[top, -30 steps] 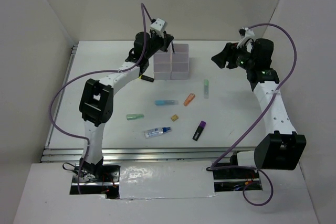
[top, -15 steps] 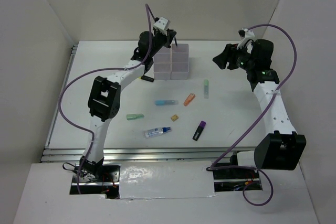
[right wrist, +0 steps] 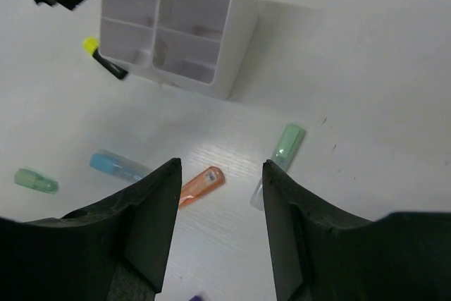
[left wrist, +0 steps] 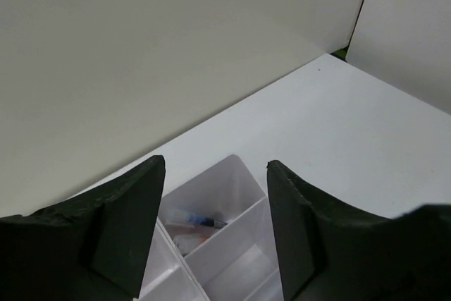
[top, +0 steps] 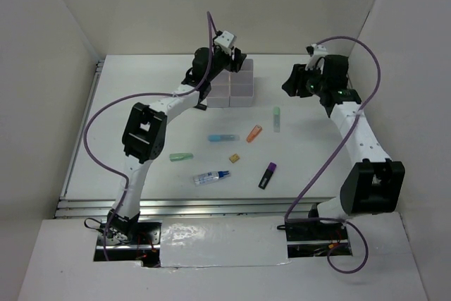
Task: Sort the stationery into containers
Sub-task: Place the pen in the storage box, then pick up the stationery from the center of the board.
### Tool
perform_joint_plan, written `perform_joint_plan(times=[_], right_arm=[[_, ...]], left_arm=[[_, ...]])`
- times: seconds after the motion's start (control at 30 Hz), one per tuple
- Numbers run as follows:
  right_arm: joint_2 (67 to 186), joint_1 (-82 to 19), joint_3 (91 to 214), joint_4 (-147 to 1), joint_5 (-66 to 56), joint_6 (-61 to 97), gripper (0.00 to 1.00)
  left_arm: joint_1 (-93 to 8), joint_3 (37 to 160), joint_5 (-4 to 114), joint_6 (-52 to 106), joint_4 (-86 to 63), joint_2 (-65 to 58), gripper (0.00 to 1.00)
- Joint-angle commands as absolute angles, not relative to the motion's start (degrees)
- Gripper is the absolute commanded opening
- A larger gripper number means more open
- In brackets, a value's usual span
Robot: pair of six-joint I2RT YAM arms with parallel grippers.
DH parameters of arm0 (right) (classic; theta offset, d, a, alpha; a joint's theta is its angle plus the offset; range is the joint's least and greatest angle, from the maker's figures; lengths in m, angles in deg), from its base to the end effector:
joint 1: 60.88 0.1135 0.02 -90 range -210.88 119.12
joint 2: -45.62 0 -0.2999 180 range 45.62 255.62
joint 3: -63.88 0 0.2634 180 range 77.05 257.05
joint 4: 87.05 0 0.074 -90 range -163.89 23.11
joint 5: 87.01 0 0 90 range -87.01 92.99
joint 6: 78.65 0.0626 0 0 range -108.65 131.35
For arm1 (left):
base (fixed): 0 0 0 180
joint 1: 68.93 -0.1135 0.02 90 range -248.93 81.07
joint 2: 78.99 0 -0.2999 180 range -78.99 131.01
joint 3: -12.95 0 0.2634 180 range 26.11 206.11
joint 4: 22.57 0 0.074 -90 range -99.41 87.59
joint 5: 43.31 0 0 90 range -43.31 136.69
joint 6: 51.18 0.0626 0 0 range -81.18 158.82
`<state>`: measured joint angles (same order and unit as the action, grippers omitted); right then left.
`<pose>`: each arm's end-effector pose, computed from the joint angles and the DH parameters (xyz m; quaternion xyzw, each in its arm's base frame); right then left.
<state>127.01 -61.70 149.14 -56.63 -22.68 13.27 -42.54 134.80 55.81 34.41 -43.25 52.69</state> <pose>0.3549 0.0220 0.3695 -0.0970 0.8319 0.1939 0.5109 0.5441 -0.2811 0.3181 0.1812 0.6117 -0.2529 0.7273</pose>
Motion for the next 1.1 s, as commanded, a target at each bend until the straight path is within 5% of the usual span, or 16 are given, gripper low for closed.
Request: perform_joint_plan(times=[0.0,0.53,1.07], right_arm=[[130.6,-57.55,151.66,-52.27,-15.04,12.41,0.54],[158.99,-53.05,168.19,-43.22,0.35,18.38,0.48],[167.96,-52.44,172.67,-35.48,1.93,17.42,0.43]], left_arm=[[-42.47,132.3,54.33,35.39,-45.53,46.18,0.72],[-47.22,105.93,45.04,40.57,-25.5,8.57,0.73],[-52.23,100.47,42.47,31.7,-18.28,5.65,0.73]])
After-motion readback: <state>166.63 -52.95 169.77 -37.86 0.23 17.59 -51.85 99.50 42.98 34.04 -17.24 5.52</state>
